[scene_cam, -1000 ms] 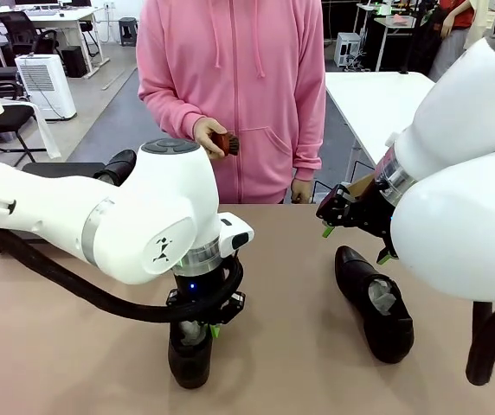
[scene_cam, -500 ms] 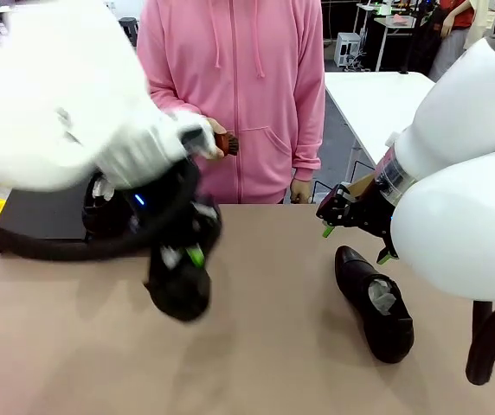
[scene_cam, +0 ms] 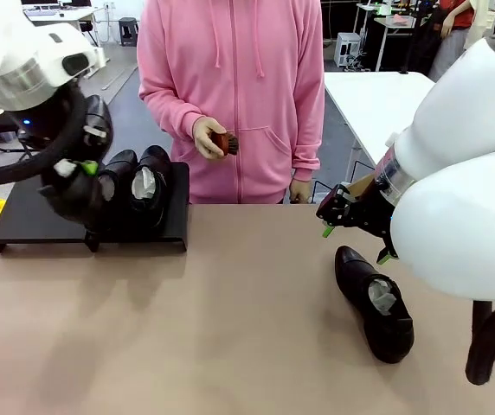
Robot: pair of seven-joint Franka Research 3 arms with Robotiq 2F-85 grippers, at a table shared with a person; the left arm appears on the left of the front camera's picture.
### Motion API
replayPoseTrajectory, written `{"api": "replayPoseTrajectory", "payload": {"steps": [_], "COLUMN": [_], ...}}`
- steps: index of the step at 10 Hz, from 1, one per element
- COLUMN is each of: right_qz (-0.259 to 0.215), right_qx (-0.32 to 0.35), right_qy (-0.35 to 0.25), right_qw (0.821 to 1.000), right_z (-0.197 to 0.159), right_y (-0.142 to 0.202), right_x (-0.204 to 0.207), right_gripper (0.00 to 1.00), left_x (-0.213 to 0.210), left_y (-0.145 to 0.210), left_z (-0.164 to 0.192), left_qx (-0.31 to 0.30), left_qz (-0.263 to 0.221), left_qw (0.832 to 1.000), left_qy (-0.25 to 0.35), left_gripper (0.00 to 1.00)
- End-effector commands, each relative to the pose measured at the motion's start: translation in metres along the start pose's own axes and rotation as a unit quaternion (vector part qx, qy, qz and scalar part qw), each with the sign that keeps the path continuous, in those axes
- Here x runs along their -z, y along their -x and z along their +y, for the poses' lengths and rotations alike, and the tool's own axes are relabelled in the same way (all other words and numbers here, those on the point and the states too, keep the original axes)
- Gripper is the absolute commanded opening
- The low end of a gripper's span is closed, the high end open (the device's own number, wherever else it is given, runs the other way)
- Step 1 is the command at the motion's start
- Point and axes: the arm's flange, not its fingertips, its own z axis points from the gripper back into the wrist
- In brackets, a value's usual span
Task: Organize the shoes by placing them on the stand.
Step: Place the Shoe from the middle of the table onto the Shoes Stand.
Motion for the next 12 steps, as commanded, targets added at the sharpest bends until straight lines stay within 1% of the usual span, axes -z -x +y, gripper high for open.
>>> {"api": "replayPoseTrajectory", "payload": {"steps": [1,3,4,5,6,7,9,12], "right_qz": [0.004,0.004,0.004,0.004,0.004,0.004,0.004,0.004], "right_qx": [-0.009,-0.009,-0.009,-0.009,-0.009,-0.009,-0.009,-0.009], "right_qy": [-0.011,-0.011,-0.011,-0.011,-0.011,-0.011,-0.011,-0.011], "right_qw": [1.000,1.000,1.000,1.000,1.000,1.000,1.000,1.000], "right_z": [0.002,0.002,0.002,0.002,0.002,0.002,0.002,0.002], "right_y": [-0.004,-0.004,-0.004,-0.004,-0.004,-0.004,-0.004,-0.004], "right_x": [0.000,0.000,0.000,0.000,0.000,0.000,0.000,0.000], "right_gripper": [1.00,1.00,1.00,1.00,1.00,1.00,1.00,1.00], "left_x": [0.014,0.026,0.030,0.040,0.054,0.071,0.098,0.127], "left_y": [-0.023,-0.042,-0.048,-0.055,-0.061,-0.065,-0.064,-0.059], "left_z": [0.033,0.082,0.098,0.114,0.130,0.143,0.153,0.157], "left_qx": [-0.025,-0.046,-0.043,-0.039,-0.039,-0.040,-0.042,-0.024], "left_qz": [0.001,-0.020,-0.018,-0.006,0.007,0.014,0.024,0.020], "left_qw": [0.999,0.997,0.997,0.995,0.993,0.992,0.994,0.993], "left_qy": [-0.035,-0.052,-0.060,-0.089,-0.111,-0.115,-0.097,-0.117], "left_gripper": [0.00,0.00,0.00,0.00,0.00,0.00,0.00,0.00]}}
